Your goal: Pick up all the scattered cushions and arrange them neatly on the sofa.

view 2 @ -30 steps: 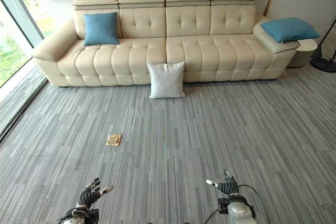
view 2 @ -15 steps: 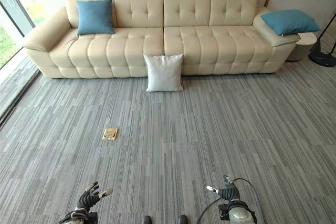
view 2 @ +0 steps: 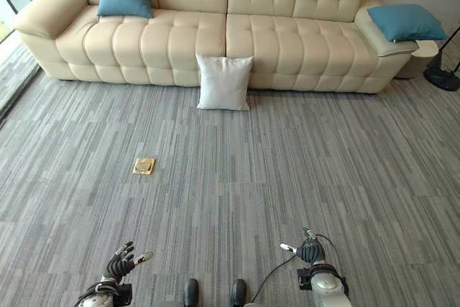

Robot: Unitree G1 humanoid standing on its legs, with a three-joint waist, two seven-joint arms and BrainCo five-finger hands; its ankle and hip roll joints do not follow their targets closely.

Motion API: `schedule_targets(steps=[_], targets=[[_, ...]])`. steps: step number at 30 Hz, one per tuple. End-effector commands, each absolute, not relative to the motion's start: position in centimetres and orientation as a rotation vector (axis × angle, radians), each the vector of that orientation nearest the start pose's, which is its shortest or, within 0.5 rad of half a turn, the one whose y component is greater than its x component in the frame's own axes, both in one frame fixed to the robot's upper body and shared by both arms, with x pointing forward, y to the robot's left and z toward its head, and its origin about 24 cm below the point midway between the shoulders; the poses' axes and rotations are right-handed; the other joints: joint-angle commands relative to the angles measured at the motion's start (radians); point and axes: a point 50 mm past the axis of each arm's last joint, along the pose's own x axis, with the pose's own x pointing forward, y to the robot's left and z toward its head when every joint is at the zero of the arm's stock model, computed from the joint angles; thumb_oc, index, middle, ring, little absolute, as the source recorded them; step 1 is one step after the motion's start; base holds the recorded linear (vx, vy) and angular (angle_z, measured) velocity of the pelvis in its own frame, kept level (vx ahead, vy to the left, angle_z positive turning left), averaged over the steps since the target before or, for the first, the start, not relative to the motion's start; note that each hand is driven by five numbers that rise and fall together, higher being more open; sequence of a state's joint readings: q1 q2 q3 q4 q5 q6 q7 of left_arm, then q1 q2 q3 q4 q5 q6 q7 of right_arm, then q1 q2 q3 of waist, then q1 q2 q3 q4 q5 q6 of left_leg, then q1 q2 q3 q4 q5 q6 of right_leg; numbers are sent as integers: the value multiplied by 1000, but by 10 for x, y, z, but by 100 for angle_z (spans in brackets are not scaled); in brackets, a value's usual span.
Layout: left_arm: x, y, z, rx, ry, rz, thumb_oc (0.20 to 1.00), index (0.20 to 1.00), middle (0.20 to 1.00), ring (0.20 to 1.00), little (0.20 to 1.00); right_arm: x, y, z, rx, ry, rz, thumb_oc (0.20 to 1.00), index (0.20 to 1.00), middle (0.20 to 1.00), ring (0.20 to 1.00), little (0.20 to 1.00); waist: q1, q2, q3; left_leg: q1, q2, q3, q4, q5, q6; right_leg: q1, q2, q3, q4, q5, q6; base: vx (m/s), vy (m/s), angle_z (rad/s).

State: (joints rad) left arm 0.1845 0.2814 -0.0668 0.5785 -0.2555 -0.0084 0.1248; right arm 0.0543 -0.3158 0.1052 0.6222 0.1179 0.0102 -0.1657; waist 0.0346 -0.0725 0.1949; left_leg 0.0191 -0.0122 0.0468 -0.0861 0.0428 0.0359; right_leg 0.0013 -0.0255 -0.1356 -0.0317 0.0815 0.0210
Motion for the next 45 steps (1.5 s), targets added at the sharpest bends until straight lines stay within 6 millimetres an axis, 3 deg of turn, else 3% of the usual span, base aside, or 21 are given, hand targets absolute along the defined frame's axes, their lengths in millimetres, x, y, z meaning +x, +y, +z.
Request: schedule_targets(steps=[1,2,4,6,7,10,15,16,17,20,24,27,28,29,31,35,37,39,41,44,45], targets=[[160,256,-89,146,667,289,1000,1000,1000,1000,1000,198,-246,-76,-295,606,-213,1000,1000,1000,1000,1000,18,-18,19,31,31,-10,23,-93,-29,-55,-137,18,243,-97,150,4,125,-3],[163,259,-86,154,654,297,1000,1000,1000,1000,1000,199,-243,-78,-301,613,-205,1000,1000,1000,1000,1000,11,-8,39,45,35,-2,18,-97,-20,-122,-139,19,366,-46,164,102,176,-12],[169,257,-83,154,635,290,1000,1000,1000,1000,1000,199,-241,-78,-290,611,-206,1000,1000,1000,1000,1000,7,4,49,67,43,0,11,-106,-20,-193,-120,10,442,-51,152,137,92,-8],[174,253,-81,143,615,277,1000,1000,1000,1000,1000,201,-243,-77,-288,604,-211,1000,1000,1000,1000,1000,-1,10,52,91,41,3,3,-117,-23,-220,-110,-19,397,-66,142,216,-8,4],[181,248,-76,128,581,269,1000,1000,1000,1000,1000,203,-243,-75,-294,599,-216,1000,1000,1000,1000,1000,-14,8,58,125,29,5,-1,-147,-30,-258,-93,-72,293,-66,129,248,-39,-7],[185,245,-73,102,555,277,1000,1000,1000,1000,1000,201,-245,-76,-307,605,-222,1000,1000,1000,1000,1000,-30,6,64,163,23,-6,-1,-181,-39,-276,-85,-112,184,-43,140,249,-78,-8],[185,235,-75,62,554,262,1000,1000,1000,1000,1000,189,-248,-83,-307,645,-234,1000,1000,1000,1000,1000,-62,28,22,215,44,-29,46,-231,-55,-218,-43,-75,136,-54,93,413,-171,34],[185,233,-76,35,553,263,1000,1000,1000,1000,1000,190,-251,-82,-296,638,-242,1000,1000,1000,1000,1000,-61,40,20,166,57,-19,193,-192,-83,-176,-29,-72,122,-74,74,278,-161,14],[185,233,-76,35,552,264,1000,1000,1000,1000,1000,190,-251,-82,-295,638,-242,1000,1000,1000,1000,1000,-63,37,18,160,53,-20,195,-190,-82,-179,-32,-72,119,-70,74,203,-161,19],[190,231,-73,24,538,251,1000,1000,1000,1000,1000,194,-257,-78,-297,619,-256,1000,1000,1000,1000,1000,-53,25,46,16,44,-21,471,-97,-117,-120,-32,-66,98,-101,36,128,-145,3],[194,229,-71,14,528,248,1000,1000,1000,1000,1000,193,-262,-78,-292,631,-280,1000,1000,1000,1000,1000,-45,16,62,-91,71,19,564,-67,-110,-70,-42,-63,92,-143,12,179,-76,-7],[190,230,-74,32,552,241,1000,1000,1000,1000,1000,190,-268,-80,-296,648,-298,1000,1000,1000,1000,1000,-26,3,60,-164,69,53,410,-134,-79,-4,-59,-55,72,-181,25,327,32,13],[188,230,-75,33,559,246,1000,1000,1000,1000,1000,190,-268,-80,-302,650,-296,1000,1000,1000,1000,1000,-18,6,58,-191,77,49,343,-104,-84,21,-56,-56,62,-195,29,435,117,18],[186,232,-76,39,566,254,1000,1000,1000,1000,1000,189,-268,-80,-317,654,-290,1000,1000,1000,1000,1000,-3,22,52,-208,101,33,195,-14,-102,56,-40,-54,48,-217,35,453,137,9],[184,232,-77,43,571,262,1000,1000,1000,1000,1000,189,-268,-80,-330,654,-292,1000,1000,1000,1000,1000,16,27,52,-256,115,20,106,45,-119,99,-33,-48,35,-237,38,404,138,-4],[178,235,-80,47,591,285,1000,1000,1000,1000,1000,187,-266,-84,-347,675,-283,1000,1000,1000,1000,1000,41,23,30,-285,125,46,8,75,-132,175,-37,-27,7,-258,63,387,188,-9],[175,236,-83,47,604,284,1000,1000,1000,1000,1000,185,-262,-86,-356,683,-259,1000,1000,1000,1000,1000,51,21,10,-287,115,40,42,117,-125,200,-54,-16,14,-262,78,337,215,-30],[174,239,-83,65,610,286,1000,1000,1000,1000,1000,186,-260,-87,-358,690,-248,1000,1000,1000,1000,1000,53,13,4,-280,107,45,57,111,-115,197,-70,-7,30,-263,84,301,207,-34],[172,245,-85,122,634,269,1000,1000,1000,1000,1000,184,-254,-90,-346,701,-225,1000,1000,1000,1000,1000,57,-5,-5,-257,84,56,84,82,-95,180,-100,9,113,-241,101,354,228,-16],[170,256,-81,171,634,266,1000,1000,1000,1000,1000,182,-245,-95,-354,720,-177,1000,1000,1000,1000,1000,48,-17,4,-163,36,78,77,14,-35,69,-144,32,420,-83,133,294,246,8],[170,256,-81,170,634,265,1000,1000,1000,1000,1000,183,-245,-95,-355,720,-177,1000,1000,1000,1000,1000,50,-14,1,-167,40,79,78,15,-36,65,-141,34,418,-79,133,238,203,-11]])
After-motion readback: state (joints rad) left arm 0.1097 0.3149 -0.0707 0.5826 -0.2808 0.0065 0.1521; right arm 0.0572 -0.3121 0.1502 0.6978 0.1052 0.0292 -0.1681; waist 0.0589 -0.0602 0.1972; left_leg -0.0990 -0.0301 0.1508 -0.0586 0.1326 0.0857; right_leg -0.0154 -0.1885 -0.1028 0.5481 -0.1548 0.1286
